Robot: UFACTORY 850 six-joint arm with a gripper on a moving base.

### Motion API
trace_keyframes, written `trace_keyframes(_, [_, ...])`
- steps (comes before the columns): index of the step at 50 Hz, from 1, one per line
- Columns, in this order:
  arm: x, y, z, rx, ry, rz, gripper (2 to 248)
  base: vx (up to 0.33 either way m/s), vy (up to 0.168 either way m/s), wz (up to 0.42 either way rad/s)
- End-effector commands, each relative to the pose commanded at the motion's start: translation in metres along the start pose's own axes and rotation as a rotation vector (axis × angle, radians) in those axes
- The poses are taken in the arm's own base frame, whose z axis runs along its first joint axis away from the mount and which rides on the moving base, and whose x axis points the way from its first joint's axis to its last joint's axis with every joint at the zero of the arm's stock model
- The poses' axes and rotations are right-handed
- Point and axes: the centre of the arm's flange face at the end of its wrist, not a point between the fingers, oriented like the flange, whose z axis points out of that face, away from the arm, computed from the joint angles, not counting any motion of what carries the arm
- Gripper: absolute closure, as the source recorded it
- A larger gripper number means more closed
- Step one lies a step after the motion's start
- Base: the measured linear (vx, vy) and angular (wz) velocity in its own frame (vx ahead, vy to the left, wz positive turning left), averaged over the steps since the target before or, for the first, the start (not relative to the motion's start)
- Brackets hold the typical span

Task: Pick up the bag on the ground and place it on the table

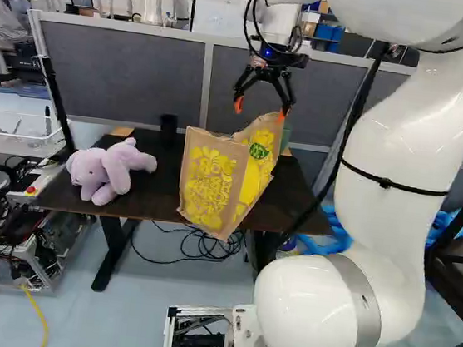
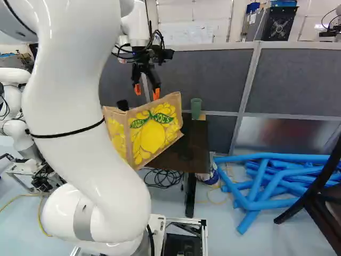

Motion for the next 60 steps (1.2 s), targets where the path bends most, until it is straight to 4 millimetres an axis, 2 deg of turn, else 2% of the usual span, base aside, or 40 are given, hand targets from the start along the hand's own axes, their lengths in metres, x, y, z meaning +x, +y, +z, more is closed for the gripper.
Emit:
trace_keyframes(34, [-0.0012, 0.0010, -0.0023, 0.000, 0.000, 0.000, 3, -0.016, 0.000, 0.009])
trace_keyframes(60, [-0.0012, 0.0010, -0.0023, 0.000, 0.000, 0.000, 3, -0.181, -0.005, 0.007])
